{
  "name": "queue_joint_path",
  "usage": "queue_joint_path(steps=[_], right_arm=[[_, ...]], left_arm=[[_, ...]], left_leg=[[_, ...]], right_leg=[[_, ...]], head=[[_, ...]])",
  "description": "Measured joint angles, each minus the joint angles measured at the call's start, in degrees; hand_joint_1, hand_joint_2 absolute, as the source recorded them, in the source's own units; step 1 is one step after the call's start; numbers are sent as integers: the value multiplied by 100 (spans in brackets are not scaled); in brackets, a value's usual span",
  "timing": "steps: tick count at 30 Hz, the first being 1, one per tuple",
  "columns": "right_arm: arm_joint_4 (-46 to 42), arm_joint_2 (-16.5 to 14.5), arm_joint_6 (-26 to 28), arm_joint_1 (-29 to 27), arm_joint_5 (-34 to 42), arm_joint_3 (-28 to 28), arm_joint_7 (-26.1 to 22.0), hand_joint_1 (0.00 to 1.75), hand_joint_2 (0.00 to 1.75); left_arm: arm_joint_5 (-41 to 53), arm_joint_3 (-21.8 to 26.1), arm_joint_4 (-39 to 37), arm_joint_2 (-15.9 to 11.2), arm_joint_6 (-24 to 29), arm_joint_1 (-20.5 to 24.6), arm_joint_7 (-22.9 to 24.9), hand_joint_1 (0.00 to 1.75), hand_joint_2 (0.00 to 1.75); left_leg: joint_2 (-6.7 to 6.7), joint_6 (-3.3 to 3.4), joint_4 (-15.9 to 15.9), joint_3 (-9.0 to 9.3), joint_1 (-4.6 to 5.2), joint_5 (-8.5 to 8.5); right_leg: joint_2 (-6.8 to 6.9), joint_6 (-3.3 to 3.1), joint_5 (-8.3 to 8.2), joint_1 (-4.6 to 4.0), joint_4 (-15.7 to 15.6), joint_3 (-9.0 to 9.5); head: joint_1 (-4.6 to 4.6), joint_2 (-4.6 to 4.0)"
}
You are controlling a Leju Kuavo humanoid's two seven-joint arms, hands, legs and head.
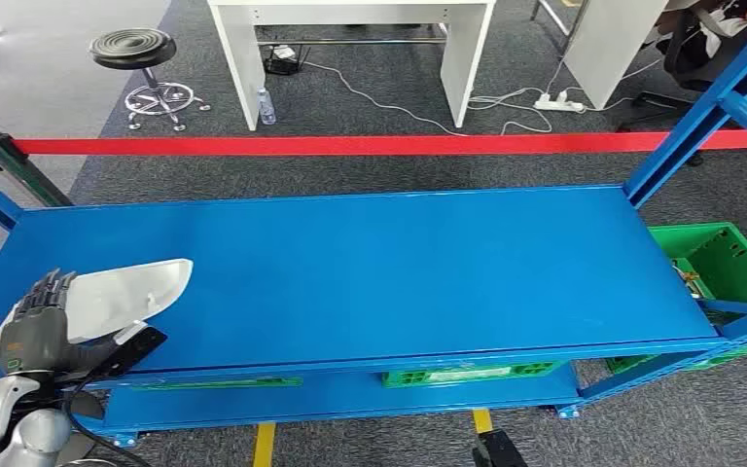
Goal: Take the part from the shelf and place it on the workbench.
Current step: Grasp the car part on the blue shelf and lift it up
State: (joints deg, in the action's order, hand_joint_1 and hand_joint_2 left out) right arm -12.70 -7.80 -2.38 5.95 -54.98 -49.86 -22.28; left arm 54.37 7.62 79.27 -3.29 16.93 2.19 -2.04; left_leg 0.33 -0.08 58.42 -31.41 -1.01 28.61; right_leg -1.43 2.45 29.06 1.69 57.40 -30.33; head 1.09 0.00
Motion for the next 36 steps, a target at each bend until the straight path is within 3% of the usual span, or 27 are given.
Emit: queue_joint_path(steps=[20,32,36], right_arm=[[0,0,6,37,-25,0,47,0,0],[0,0,59,32,-1,-4,46,0,0],[0,1,100,16,56,-10,-15,0,0]], left_arm=[[344,-143,-524,-232,226,303,131,175,175],[271,-227,-455,-262,551,175,-368,175,175],[-79,-345,-183,-195,641,-2,-731,175,175]], left_leg=[[0,0,0,2,0,0],[0,0,0,2,0,0],[0,0,0,1,1,0]], right_leg=[[0,0,0,0,3,2],[0,0,0,0,6,1],[-1,0,0,1,6,-1]], head=[[0,0],[0,0],[0,0]])
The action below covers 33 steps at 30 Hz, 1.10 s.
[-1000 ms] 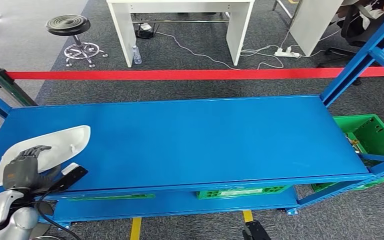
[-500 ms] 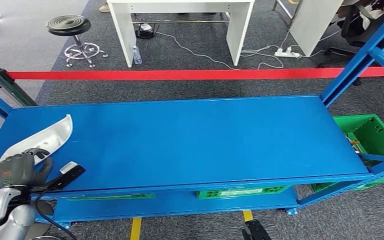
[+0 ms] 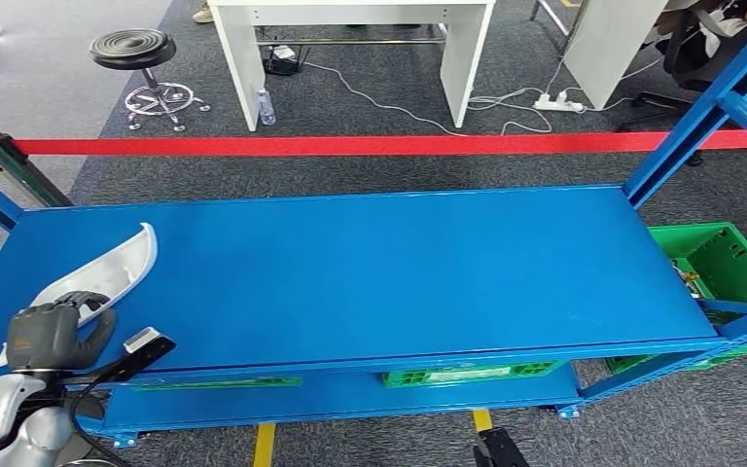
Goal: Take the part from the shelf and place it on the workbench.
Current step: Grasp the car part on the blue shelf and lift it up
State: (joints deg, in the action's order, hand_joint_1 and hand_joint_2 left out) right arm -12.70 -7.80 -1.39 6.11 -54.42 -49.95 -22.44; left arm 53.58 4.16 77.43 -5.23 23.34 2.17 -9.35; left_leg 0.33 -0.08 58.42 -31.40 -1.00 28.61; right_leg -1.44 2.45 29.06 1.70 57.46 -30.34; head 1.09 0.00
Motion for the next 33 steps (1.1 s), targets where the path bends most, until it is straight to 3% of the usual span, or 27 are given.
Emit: queue_joint_path(steps=[9,13,16,18,20,21,22,23,25,27,29,31,33], right_arm=[[0,5,58,-65,103,-74,-164,0,0],[0,7,25,-122,214,-151,-352,0,0],[0,21,-41,-166,305,-245,-497,0,0],[0,45,-54,-181,355,-308,-566,0,0],[0,69,-49,-194,408,-379,-622,0,0],[0,80,-43,-205,431,-414,-641,0,0],[0,87,-31,-218,445,-447,-649,0,0],[0,93,-13,-229,453,-476,-649,0,0],[0,104,31,-235,459,-525,-640,0,0],[0,111,58,-228,462,-561,-633,0,0],[0,115,66,-227,463,-580,-631,0,0],[0,115,68,-230,465,-596,-631,0,0],[0,115,73,-226,466,-609,-631,0,0]], left_arm=[[-230,-560,986,281,-106,-536,-267,175,175],[-68,-846,1379,369,63,-783,-416,175,175],[248,-1245,1763,480,403,-1016,-453,175,175],[399,-1505,1957,531,631,-1122,-425,175,175],[485,-1721,2086,546,814,-1218,-383,175,175],[509,-1825,2144,548,884,-1274,-370,175,175],[522,-1914,2198,548,940,-1329,-364,175,175],[527,-1994,2256,548,995,-1384,-361,175,175],[527,-2106,2376,547,1102,-1479,-361,175,175],[526,-2190,2488,543,1190,-1551,-363,175,175],[526,-2249,2570,539,1221,-1606,-368,175,175],[526,-2277,2626,534,1227,-1647,-374,175,175],[519,-2301,2669,525,1248,-1672,-384,175,175]], left_leg=[[-2,3,11,-7,7,4],[0,61,51,-19,34,16],[-28,150,-50,8,28,-71],[-61,205,-125,18,17,-129],[-85,228,-128,-11,41,-146],[-96,230,-126,-21,53,-151],[-103,230,-124,-28,60,-156],[-106,227,-119,-31,63,-160],[-105,202,-97,-33,62,-163],[-100,140,-57,-61,78,-174],[-95,54,-32,-98,90,-218],[-89,-14,2,-135,72,-200],[-78,-74,309,-266,55,119]], right_leg=[[-2,5,-3,5,-9,-8],[-3,68,-34,41,-40,-4],[25,120,15,49,-9,-37],[79,106,310,40,381,-221],[97,95,691,23,1148,-549],[97,93,796,18,1477,-685],[98,89,778,14,1599,-726],[101,83,651,12,1499,-660],[126,64,277,14,752,-257],[142,39,103,0,154,73],[132,1,91,-23,61,110],[135,-85,43,-13,52,32],[148,-195,-36,0,34,-55]], head=[[0,0],[7,0],[-2,0],[-25,0],[-43,0],[-48,0],[-48,0],[-50,0],[-50,0],[-48,0],[-47,0],[-46,0],[-32,0]])
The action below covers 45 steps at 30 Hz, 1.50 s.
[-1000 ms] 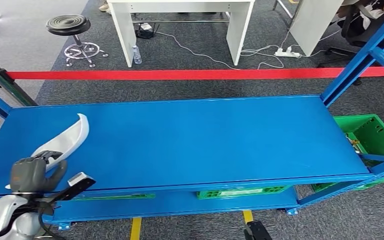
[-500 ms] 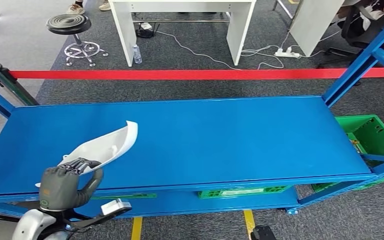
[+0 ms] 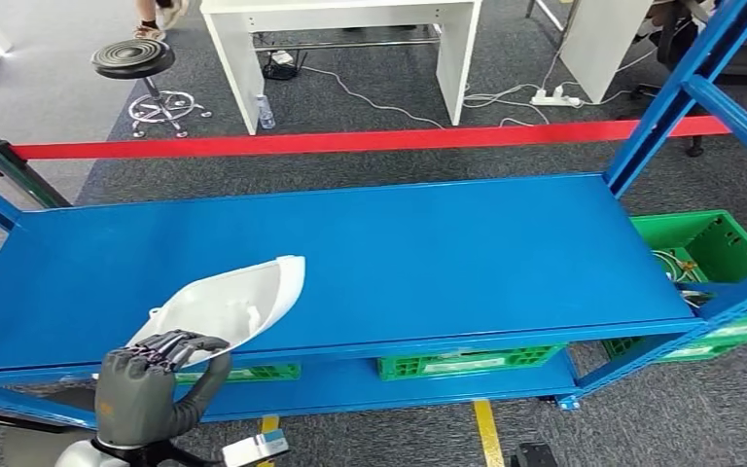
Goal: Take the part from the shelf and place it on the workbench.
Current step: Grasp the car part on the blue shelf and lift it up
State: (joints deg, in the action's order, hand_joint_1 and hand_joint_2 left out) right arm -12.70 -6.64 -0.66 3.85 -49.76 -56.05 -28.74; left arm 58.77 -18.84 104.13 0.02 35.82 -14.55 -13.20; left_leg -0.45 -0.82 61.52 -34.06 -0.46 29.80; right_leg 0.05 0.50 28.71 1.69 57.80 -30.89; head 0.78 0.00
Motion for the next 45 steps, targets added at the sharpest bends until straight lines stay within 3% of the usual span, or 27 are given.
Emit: queue_joint_path(steps=[2,3,5,7,9,11,13,15,17,18,19,20,21,23,25,26,28,30,33,34,35,36,38,40,41,43,45], right_arm=[[0,0,15,2,3,-10,2,0,0],[0,0,26,-1,7,-19,5,0,0],[0,0,52,-7,13,-46,20,0,0],[0,-1,74,-9,14,-64,38,0,0],[0,-2,90,-10,10,-72,51,0,0],[0,-3,103,-9,2,-87,58,0,0],[0,-2,115,-14,-5,-104,61,0,0],[0,-1,120,-21,-10,-112,65,0,0],[0,0,120,-23,-11,-118,69,0,0],[0,0,120,-25,-11,-122,69,0,0],[0,0,120,-25,-11,-127,70,0,0],[0,0,121,-25,-13,-132,70,0,0],[0,0,121,-26,-16,-137,69,0,0],[-1,1,123,-16,-28,-143,68,0,0],[-2,3,124,4,-39,-147,62,0,0],[-2,4,125,8,-43,-150,59,0,0],[-2,3,125,-2,-50,-158,59,0,0],[-2,1,126,-4,-60,-177,67,0,0],[-2,0,127,2,-74,-203,77,0,0],[-2,0,127,1,-78,-207,77,0,0],[-2,0,126,0,-81,-211,76,0,0],[-2,0,126,0,-86,-217,76,0,0],[-2,0,125,1,-98,-229,75,0,0],[-2,0,125,3,-108,-237,74,0,0],[-2,0,125,3,-111,-240,74,0,0],[-2,1,125,0,-112,-248,74,0,0],[-2,2,124,-7,-113,-252,75,0,0]], left_arm=[[-27,-33,31,-11,54,-26,-27,175,175],[-43,-49,44,-16,90,-45,-44,175,175],[-81,-75,74,-25,160,-91,-78,175,175],[-142,-106,116,-29,217,-120,-116,175,175],[-218,-158,162,-32,268,-124,-156,175,175],[-282,-207,192,-33,317,-133,-187,175,175],[-328,-237,199,-33,352,-146,-211,175,175],[-352,-264,199,-27,372,-148,-226,175,175],[-357,-294,199,-23,387,-153,-233,175,175],[-358,-309,199,-24,389,-155,-234,175,175],[-359,-322,199,-25,390,-157,-234,175,175],[-359,-333,199,-26,390,-157,-234,175,175],[-362,-342,199,-26,390,-157,-237,175,175],[-381,-349,199,-25,390,-157,-253,175,175],[-412,-350,200,-24,392,-155,-279,175,175],[-426,-351,201,-22,393,-155,-293,175,175],[-447,-354,201,-21,396,-161,-320,175,175],[-468,-356,201,-21,397,-175,-344,175,175],[-509,-356,201,-25,400,-189,-385,175,175],[-527,-356,201,-26,401,-192,-401,175,175],[-542,-356,201,-26,401,-194,-417,175,175],[-552,-356,201,-25,401,-196,-434,175,175],[-570,-356,201,-21,401,-195,-462,175,175],[-580,-356,205,-16,401,-192,-478,175,175],[-582,-356,209,-13,401,-191,-481,175,175],[-583,-355,217,-6,402,-193,-487,175,175],[-583,-354,219,4,403,-193,-490,175,175]], left_leg=[[7,-50,695,-234,-9,501],[7,-60,1018,-317,-12,659],[7,-48,1179,-240,-11,625],[14,7,540,234,-5,287],[27,67,-261,740,17,149],[36,109,-582,892,47,178],[25,179,-617,813,54,94],[2,272,-651,695,37,-35],[-11,324,-653,553,43,-154],[-16,330,-649,479,57,-213],[-21,335,-645,406,74,-272],[-25,336,-641,336,90,-326],[-28,333,-637,273,104,-374],[-26,311,-615,184,129,-454],[-28,266,-583,128,146,-531],[-30,239,-572,106,148,-572],[-23,181,-552,74,136,-618],[1,109,-356,-11,119,-357],[20,8,638,-277,64,468],[20,-12,945,-321,49,587],[20,-23,1080,-286,37,561],[20,-25,999,-153,26,424],[24,0,314,367,14,125],[38,55,-431,830,24,89],[46,81,-615,920,35,135],[44,153,-686,876,43,107],[21,255,-702,749,34,-11]], right_leg=[[9,-56,-86,-13,5,-106],[12,-64,-132,-22,8,-172],[16,-65,-220,-38,16,-294],[8,-46,-302,-49,20,-384],[-2,7,-382,-63,24,-442],[0,83,-470,-63,10,-468],[1,158,-519,-52,-8,-494],[-2,200,-226,-51,218,-621],[-1,219,350,-52,880,-827],[-1,226,550,-53,1257,-898],[-1,226,617,-54,1529,-912],[0,219,553,-56,1618,-840],[0,200,398,-59,1480,-658],[3,139,163,-82,679,-40],[1,93,204,-109,-100,475],[-1,75,257,-122,-282,571],[5,14,220,-117,-334,513],[27,-78,121,-96,-348,405],[46,-132,-55,-92,-329,214],[50,-130,-113,-93,-308,137],[53,-123,-164,-94,-280,52],[53,-113,-208,-94,-245,-38],[45,-77,-279,-96,-169,-194],[33,-17,-346,-107,-110,-285],[31,23,-388,-108,-98,-317],[32,104,-471,-98,-94,-372],[22,161,-282,-87,48,-486]], head=[[11,0],[10,0],[9,0],[9,0],[5,0],[3,0],[2,0],[-23,0],[-55,0],[-64,0],[-67,0],[-69,0],[-71,0],[-72,0],[-68,0],[-67,0],[-71,0],[-58,0],[-34,0],[-34,0],[-33,0],[-34,0],[-33,0],[-36,0],[-37,0],[-38,0],[-47,0]])
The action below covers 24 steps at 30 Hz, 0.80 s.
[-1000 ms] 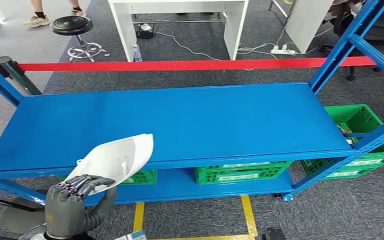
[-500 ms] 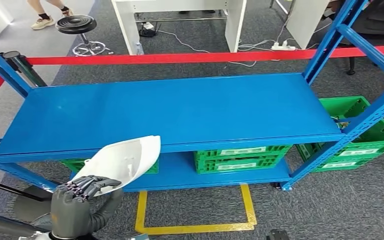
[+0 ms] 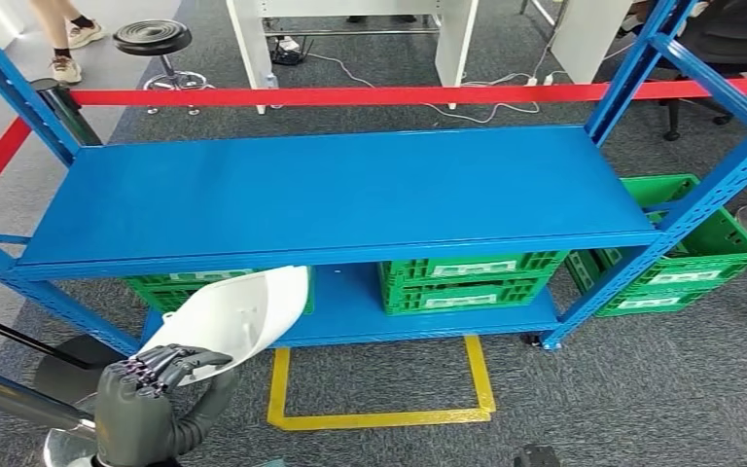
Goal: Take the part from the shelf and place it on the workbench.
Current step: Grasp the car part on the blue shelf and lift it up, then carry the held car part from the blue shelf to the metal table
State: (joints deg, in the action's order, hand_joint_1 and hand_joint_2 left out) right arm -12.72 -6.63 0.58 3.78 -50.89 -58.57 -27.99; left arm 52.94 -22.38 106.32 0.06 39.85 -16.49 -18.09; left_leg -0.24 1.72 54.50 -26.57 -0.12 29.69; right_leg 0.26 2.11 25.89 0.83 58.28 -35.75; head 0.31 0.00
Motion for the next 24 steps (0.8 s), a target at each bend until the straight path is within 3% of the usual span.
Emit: queue_joint_path(steps=[3,4,5,6,8,10,11,12,14,15,17,18,19,20,21,22,24], right_arm=[[0,1,-2,-9,-1,-1,2,0,0],[0,1,-3,-9,-1,-1,2,0,0],[0,1,-4,-8,3,-2,1,0,0],[0,1,-5,-8,15,-8,1,0,0],[-1,5,-8,-4,65,-43,-3,0,0],[-7,17,-18,15,117,-97,-10,0,0],[-10,22,-26,22,132,-119,-16,0,0],[-13,26,-33,23,145,-135,-20,0,0],[-14,32,-38,6,193,-178,-22,0,0],[-16,36,-36,-2,233,-209,-20,0,0],[-20,46,-33,-10,321,-292,-12,0,0],[-21,51,-33,-14,354,-335,-7,0,0],[-22,56,-36,-18,376,-376,-1,0,0],[-23,62,-38,-22,389,-412,5,0,0],[-23,67,-41,-25,396,-443,9,0,0],[-24,72,-45,-29,398,-469,11,0,0],[-24,78,-53,-34,397,-513,13,0,0]], left_arm=[[-8,0,2,20,0,-4,-1,175,175],[-13,0,2,23,0,-5,-2,175,175],[-21,-1,2,25,0,-4,-7,175,175],[-34,-3,2,29,-2,-1,-16,175,175],[-64,-26,1,48,-13,23,-43,175,175],[-79,-82,-2,86,-27,76,-66,175,175],[-79,-116,-3,105,-32,106,-72,175,175],[-79,-148,-6,124,-37,133,-76,175,175],[-82,-197,-20,149,-65,179,-84,175,175],[-87,-225,-37,158,-91,209,-87,175,175],[-101,-300,-125,198,-153,316,-93,175,175],[-109,-346,-190,226,-175,386,-97,175,175],[-118,-387,-260,258,-191,456,-100,175,175],[-126,-418,-326,288,-199,518,-102,175,175],[-134,-444,-385,315,-203,569,-103,175,175],[-138,-461,-432,341,-206,613,-103,175,175],[-145,-496,-499,387,-207,686,-103,175,175]], left_leg=[[-25,85,2,-250,20,-205],[-29,90,13,-341,35,-274],[-35,92,27,-436,51,-339],[-39,91,43,-526,66,-398],[-39,76,77,-676,86,-506],[-33,39,117,-770,110,-605],[-34,13,129,-793,113,-654],[-37,-17,134,-812,112,-701],[-32,-82,148,-856,97,-730],[-20,-118,226,-900,88,-604],[-1,-194,712,-1046,52,-32],[1,-226,1090,-1121,31,272],[1,-251,1462,-1173,12,467],[1,-267,1722,-1171,-3,504],[0,-275,1802,-1092,-15,406],[1,-273,1671,-914,-25,235],[4,-238,919,-334,-29,25]], right_leg=[[-14,43,817,3,944,-286],[-14,50,955,3,1291,-337],[-14,51,948,2,1500,-322],[-14,43,819,1,1516,-215],[-14,-5,511,-10,934,309],[-15,-60,528,-38,-2,977],[-18,-81,599,-53,-311,1163],[-20,-100,643,-68,-467,1232],[-10,-168,568,-60,-486,1122],[2,-211,504,-50,-488,1058],[31,-272,358,-32,-488,898],[41,-280,289,-33,-479,820],[49,-277,220,-33,-462,737],[54,-271,158,-33,-433,647],[56,-262,104,-32,-393,550],[54,-248,59,-31,-345,444],[41,-204,-7,-39,-240,273]], head=[[-33,0],[-37,0],[-39,0],[-40,0],[-40,0],[-43,0],[-47,0],[-51,1],[-55,0],[-46,0],[-15,0],[1,0],[6,0],[4,0],[7,0],[5,0],[7,0]])
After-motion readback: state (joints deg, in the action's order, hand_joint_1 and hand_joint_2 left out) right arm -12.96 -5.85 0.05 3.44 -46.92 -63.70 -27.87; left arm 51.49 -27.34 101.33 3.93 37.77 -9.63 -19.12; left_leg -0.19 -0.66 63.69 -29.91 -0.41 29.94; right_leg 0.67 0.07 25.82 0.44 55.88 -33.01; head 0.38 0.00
